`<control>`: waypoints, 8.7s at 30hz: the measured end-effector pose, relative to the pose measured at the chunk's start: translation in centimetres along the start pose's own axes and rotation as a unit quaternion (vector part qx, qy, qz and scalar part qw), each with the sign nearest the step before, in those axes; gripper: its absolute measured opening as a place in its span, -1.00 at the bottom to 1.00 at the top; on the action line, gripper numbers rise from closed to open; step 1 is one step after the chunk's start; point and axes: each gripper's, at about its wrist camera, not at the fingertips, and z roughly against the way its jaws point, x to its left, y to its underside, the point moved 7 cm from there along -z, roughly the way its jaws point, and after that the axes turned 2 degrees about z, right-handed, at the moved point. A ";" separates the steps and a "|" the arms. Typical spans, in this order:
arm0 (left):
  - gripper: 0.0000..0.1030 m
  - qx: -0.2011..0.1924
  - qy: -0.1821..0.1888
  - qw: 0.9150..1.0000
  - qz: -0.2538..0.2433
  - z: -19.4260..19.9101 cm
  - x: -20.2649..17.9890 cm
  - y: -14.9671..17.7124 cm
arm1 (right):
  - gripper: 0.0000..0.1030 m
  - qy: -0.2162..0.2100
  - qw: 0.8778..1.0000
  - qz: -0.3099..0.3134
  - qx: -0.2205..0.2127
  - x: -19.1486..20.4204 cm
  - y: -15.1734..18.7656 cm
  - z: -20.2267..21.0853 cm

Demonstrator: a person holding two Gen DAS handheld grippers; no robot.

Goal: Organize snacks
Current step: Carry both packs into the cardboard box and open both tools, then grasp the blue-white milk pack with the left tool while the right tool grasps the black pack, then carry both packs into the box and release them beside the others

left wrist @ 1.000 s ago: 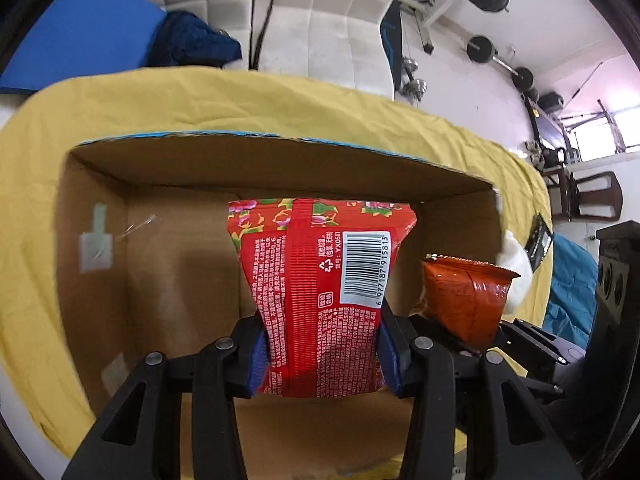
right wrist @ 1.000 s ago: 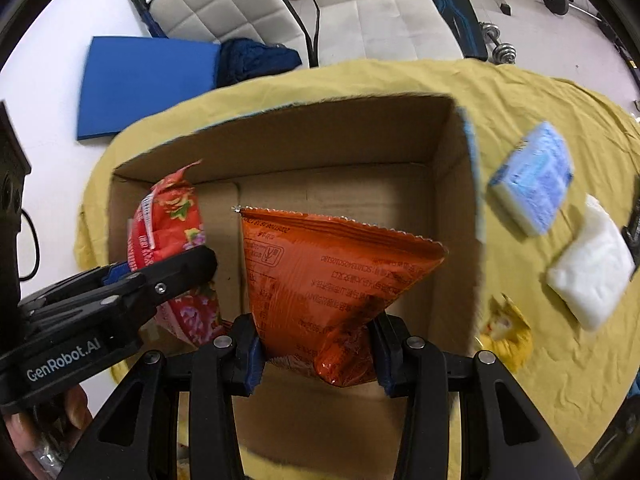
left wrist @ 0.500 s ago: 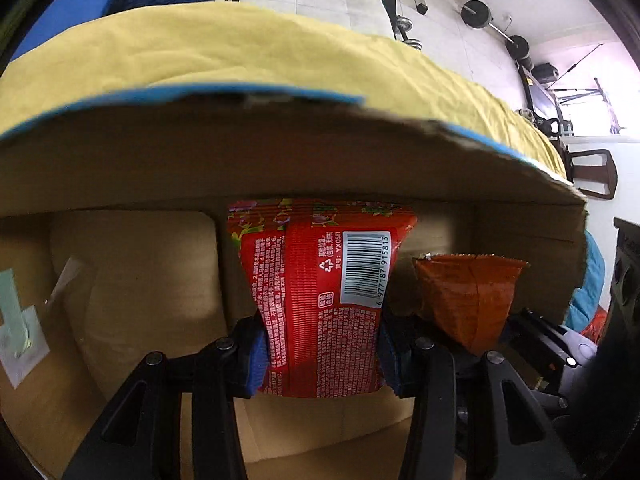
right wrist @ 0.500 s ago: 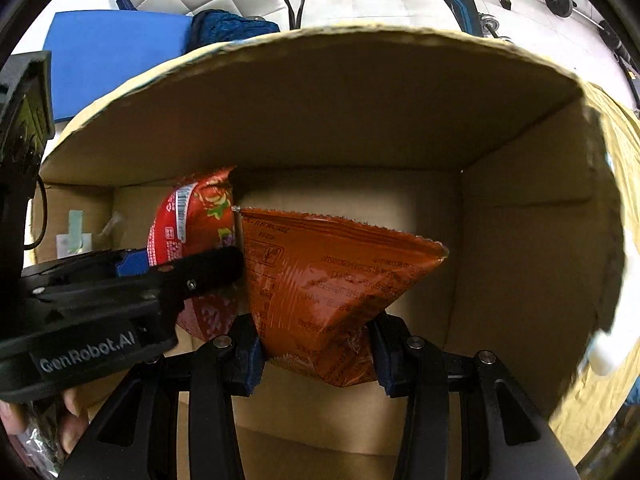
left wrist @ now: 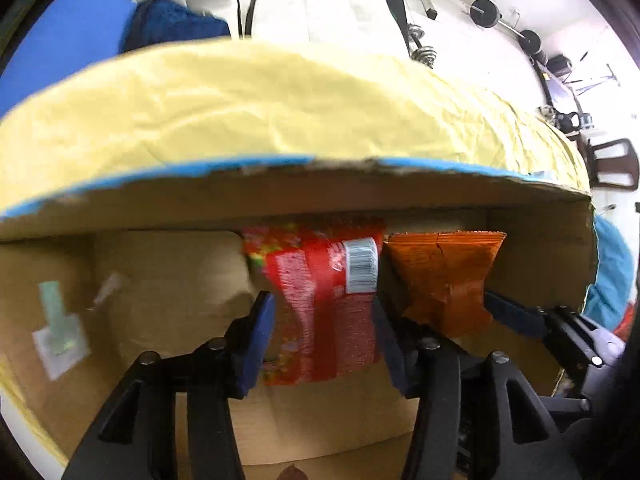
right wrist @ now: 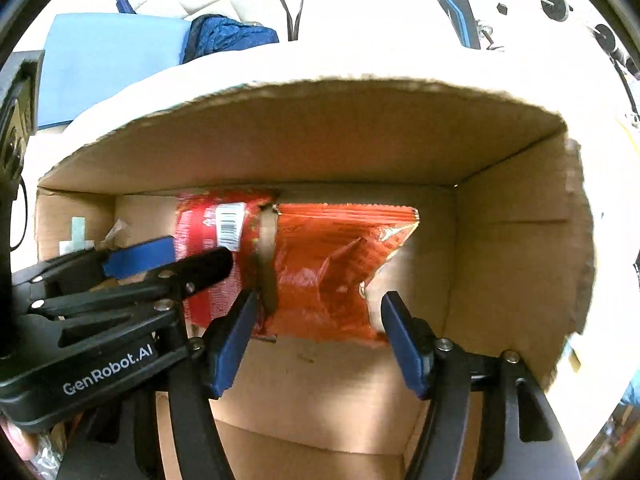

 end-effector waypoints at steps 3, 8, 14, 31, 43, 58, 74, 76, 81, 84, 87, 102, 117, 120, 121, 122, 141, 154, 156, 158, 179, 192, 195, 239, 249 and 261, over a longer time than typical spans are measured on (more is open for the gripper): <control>0.05 -0.021 -0.026 0.999 -0.010 1.7 0.2 0.5 | 0.36 0.009 1.000 0.001 -0.003 0.4 0.6 1.2; 0.20 -0.051 -0.036 0.998 0.006 4.6 1.2 2.6 | 0.55 0.043 0.999 0.005 -0.023 0.4 2.0 3.9; 0.70 -0.093 -0.048 0.994 0.020 7.8 3.3 4.6 | 0.76 0.058 0.998 0.014 -0.032 0.7 4.2 5.1; 0.88 -0.164 -0.072 0.984 0.022 11.7 1.6 9.1 | 0.85 0.068 0.993 0.014 -0.092 1.3 10.8 9.8; 0.88 -0.194 -0.083 0.977 0.014 15.6 -1.0 13.0 | 0.85 0.028 0.991 0.020 -0.126 1.7 14.7 15.3; 0.88 -0.206 -0.076 0.975 -0.014 17.9 -11.3 10.7 | 0.85 -0.010 0.989 -0.039 -0.144 -10.3 14.4 20.5; 0.88 -0.087 -0.111 0.975 -0.173 3.5 -27.4 -3.3 | 0.85 0.058 0.968 -0.234 -0.077 -41.5 8.6 15.7; 0.88 -0.066 -0.134 0.972 -0.182 0.8 -27.5 -5.1 | 0.85 0.047 0.965 -0.251 -0.063 -43.7 7.7 14.0; 0.88 -0.013 -0.156 0.965 -0.211 -4.7 -27.7 -6.6 | 0.85 0.017 0.961 -0.275 -0.029 -45.7 5.4 9.6; 0.88 0.009 -0.174 0.957 -0.230 -7.6 -27.7 -6.9 | 0.85 0.016 0.958 -0.286 -0.011 -46.5 4.4 7.1; 0.88 0.035 -0.187 0.952 -0.241 -10.1 -27.5 -7.1 | 0.84 -0.006 0.955 -0.296 -0.002 -46.4 3.8 5.4; 0.03 0.081 -0.072 0.994 -0.016 -11.6 -23.3 -6.5 | 0.14 0.052 0.981 -0.171 0.072 -45.0 5.5 4.1; 0.02 0.061 -0.103 0.992 -0.030 -13.2 -22.8 -5.3 | 0.15 0.108 0.978 -0.169 0.050 -43.7 8.1 3.3; 0.03 0.056 -0.110 0.992 -0.039 -12.4 -23.9 -5.0 | 0.14 0.110 0.980 -0.146 0.072 -42.4 8.8 2.7; 0.07 0.055 -0.113 0.991 -0.046 -12.3 -24.5 -4.7 | 0.14 0.110 0.981 -0.140 0.075 -42.4 8.6 2.5; 0.07 0.054 -0.116 0.990 -0.053 -12.4 -24.7 -4.5 | 0.15 0.112 0.981 -0.137 0.074 -42.2 8.7 2.5; -0.12 0.040 -0.122 0.989 -0.074 -12.6 -25.7 -3.4 | 0.09 0.110 0.978 -0.171 0.054 -42.5 9.1 2.2; -0.18 -0.041 -0.096 0.991 -0.088 -4.6 -28.1 -2.2 | 0.07 0.089 0.985 -0.149 -0.013 -39.3 9.8 9.2; -0.18 -0.053 -0.086 0.991 -0.089 -3.1 -28.3 -1.8 | 0.07 0.083 0.986 -0.144 -0.028 -38.3 10.0 10.6; -0.18 -0.066 -0.075 0.991 -0.091 -1.2 -28.5 -1.1 | 0.07 0.075 0.987 -0.138 -0.041 -37.3 10.2 12.1; -0.18 -0.182 -0.038 0.982 -0.046 14.8 -17.6 7.2 | 0.07 0.002 0.991 -0.056 -0.121 -16.2 14.1 21.4; -0.18 -0.160 -0.082 0.983 0.047 14.4 -1.0 10.0 | 0.07 -0.045 0.997 -0.051 -0.045 -3.4 13.0 11.8; -0.18 -0.138 -0.082 0.985 0.063 12.4 1.7 10.0 | 0.07 -0.028 0.998 -0.044 -0.024 -1.3 12.4 8.7; 0.13 -0.005 -0.064 0.994 0.085 1.4 8.3 2.6 | 0.38 0.055 0.996 -0.010 0.073 0.6 9.7 -3.6; 0.57 -0.040 -0.071 0.994 0.075 4.9 7.8 4.4 | 0.82 0.040 0.998 0.001 0.055 2.4 10.6 -1.0; 0.89 -0.097 -0.072 0.990 0.072 9.3 6.5 8.0 | 0.98 0.050 0.999 0.003 -0.004 2.7 11.1 4.8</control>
